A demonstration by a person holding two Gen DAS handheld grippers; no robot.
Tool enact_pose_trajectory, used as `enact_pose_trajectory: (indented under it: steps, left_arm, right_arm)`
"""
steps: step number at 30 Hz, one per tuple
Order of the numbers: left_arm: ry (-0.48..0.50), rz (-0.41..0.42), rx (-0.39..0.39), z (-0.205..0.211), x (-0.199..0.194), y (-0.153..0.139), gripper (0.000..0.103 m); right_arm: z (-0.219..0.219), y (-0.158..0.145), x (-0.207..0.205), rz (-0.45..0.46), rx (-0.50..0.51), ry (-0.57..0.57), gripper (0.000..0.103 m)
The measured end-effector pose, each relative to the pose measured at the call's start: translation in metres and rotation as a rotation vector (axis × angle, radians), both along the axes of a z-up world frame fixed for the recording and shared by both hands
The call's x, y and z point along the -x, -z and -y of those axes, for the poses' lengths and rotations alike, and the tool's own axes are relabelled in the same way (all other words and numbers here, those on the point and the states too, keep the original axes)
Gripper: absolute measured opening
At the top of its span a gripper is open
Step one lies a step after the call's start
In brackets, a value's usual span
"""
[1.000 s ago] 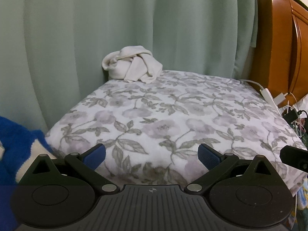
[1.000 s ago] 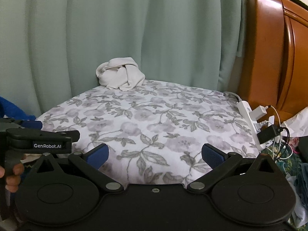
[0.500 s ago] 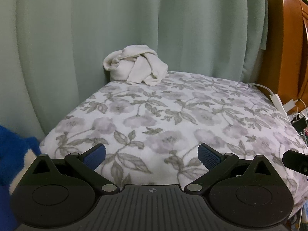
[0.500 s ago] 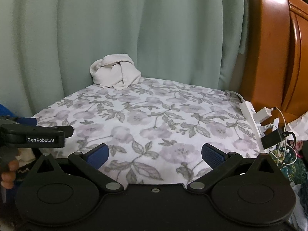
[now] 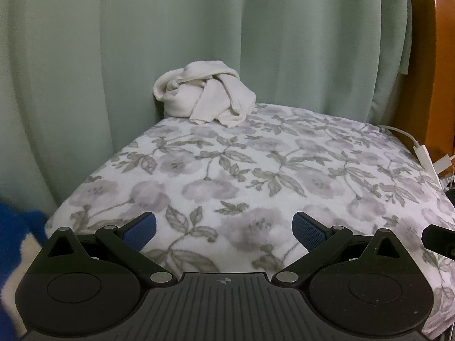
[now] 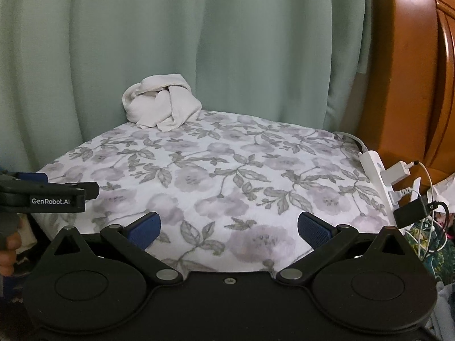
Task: Fold clothes
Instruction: 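Move both open grippers toward the bundled white knit garment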
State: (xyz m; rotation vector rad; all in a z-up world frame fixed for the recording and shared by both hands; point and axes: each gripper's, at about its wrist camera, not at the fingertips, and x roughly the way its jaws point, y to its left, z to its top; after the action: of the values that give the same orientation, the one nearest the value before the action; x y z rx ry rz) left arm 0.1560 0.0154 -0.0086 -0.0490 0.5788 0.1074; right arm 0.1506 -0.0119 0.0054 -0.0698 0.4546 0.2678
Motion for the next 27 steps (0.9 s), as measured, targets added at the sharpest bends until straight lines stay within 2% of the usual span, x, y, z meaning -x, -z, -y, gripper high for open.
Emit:
enact_pose_trajectory:
  steps: [27]
  left_arm:
    - [0.001,-0.014,-0.022,0.001,-0.071,0.006,0.103]
  right_arm:
    - [-0.002,0.004,-0.068,-0.020,0.009,0.011,0.102]
